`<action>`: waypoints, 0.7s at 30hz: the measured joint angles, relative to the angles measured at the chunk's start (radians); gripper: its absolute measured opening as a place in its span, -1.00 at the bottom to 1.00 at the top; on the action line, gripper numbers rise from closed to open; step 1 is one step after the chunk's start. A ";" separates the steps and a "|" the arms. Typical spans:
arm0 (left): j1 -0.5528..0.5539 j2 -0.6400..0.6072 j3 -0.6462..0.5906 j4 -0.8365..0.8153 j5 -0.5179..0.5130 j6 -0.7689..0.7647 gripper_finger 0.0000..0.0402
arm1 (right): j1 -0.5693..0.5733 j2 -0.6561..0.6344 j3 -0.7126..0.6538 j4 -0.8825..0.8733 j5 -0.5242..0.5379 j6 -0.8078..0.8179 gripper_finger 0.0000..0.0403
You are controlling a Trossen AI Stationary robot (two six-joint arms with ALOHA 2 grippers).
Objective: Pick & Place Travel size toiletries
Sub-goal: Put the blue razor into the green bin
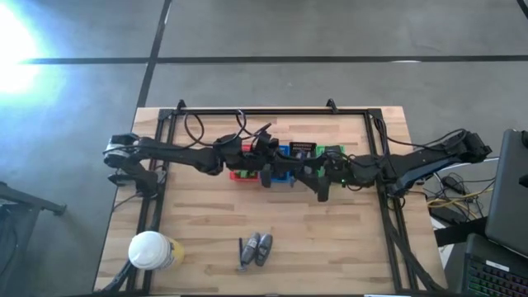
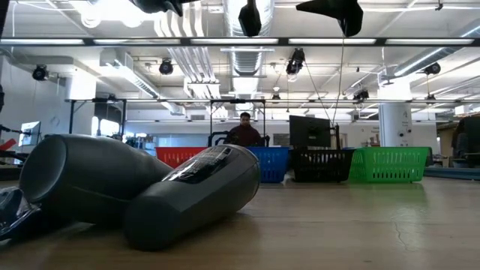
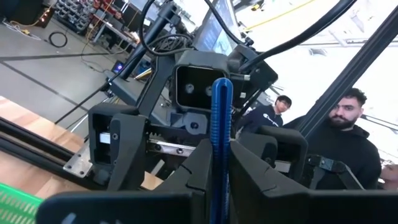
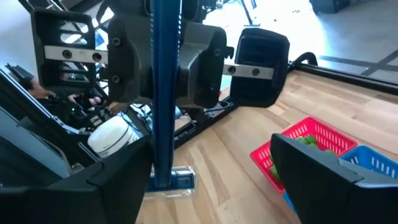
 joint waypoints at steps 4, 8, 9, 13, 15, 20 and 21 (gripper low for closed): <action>-0.005 0.016 0.005 0.000 0.000 -0.002 -0.80 | 0.000 0.002 0.000 -0.006 -0.001 0.002 0.47; -0.006 0.019 0.006 -0.003 0.000 -0.009 -0.80 | 0.000 0.002 0.000 -0.015 -0.001 0.005 0.40; -0.006 0.019 0.006 -0.003 0.000 -0.009 -0.80 | 0.000 0.002 0.000 -0.017 -0.001 0.005 0.37; -0.006 0.020 0.005 -0.007 -0.001 -0.008 -0.80 | 0.000 0.002 0.000 -0.030 -0.003 0.012 0.23; -0.006 0.020 0.005 -0.007 -0.003 -0.002 -0.80 | 0.000 0.002 0.000 -0.029 -0.003 0.013 0.13; -0.006 0.022 0.005 -0.035 -0.007 0.003 -0.80 | 0.001 0.002 0.001 -0.038 -0.008 0.003 -0.17; -0.007 0.022 0.005 -0.042 -0.008 0.004 -0.80 | 0.001 0.002 0.001 -0.038 -0.012 0.003 -0.24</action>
